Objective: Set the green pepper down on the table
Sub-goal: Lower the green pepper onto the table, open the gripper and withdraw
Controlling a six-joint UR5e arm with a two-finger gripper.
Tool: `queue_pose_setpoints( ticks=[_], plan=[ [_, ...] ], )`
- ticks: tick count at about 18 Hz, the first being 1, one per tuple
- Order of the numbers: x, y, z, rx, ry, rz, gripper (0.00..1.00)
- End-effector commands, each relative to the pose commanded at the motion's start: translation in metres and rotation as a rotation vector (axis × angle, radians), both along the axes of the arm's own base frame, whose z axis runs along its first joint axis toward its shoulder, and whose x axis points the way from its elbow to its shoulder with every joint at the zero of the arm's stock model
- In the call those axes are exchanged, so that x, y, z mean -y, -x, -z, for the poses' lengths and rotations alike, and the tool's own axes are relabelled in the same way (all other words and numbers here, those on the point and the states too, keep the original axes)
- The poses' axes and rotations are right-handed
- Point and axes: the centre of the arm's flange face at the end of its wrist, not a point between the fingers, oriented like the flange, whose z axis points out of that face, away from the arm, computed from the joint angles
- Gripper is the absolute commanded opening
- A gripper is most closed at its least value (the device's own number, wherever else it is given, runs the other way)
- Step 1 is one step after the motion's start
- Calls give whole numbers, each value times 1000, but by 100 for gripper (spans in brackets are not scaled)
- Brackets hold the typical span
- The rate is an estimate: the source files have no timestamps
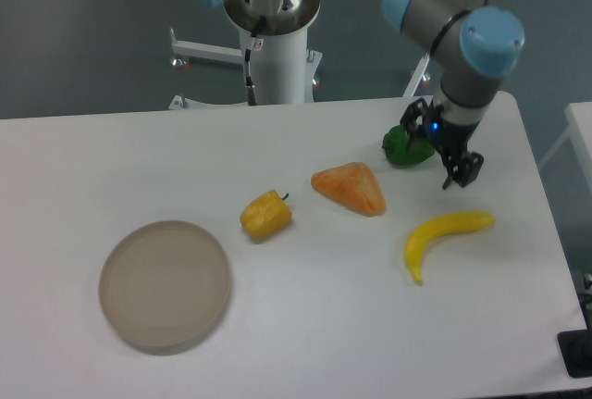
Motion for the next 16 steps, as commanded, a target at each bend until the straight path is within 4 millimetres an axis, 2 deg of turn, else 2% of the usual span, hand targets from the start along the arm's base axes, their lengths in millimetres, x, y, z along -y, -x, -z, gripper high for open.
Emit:
queue_pose_setpoints(
  ticks=[1,5,9,16],
  plan=[
    [-14,-7,0,-10,6,15,100],
    [-46,-19,2,-13,-16,-7,100],
    [-48,-20,1,5,-44,6,100],
    [-34,-20,0,19,-45,8,100]
  ],
)
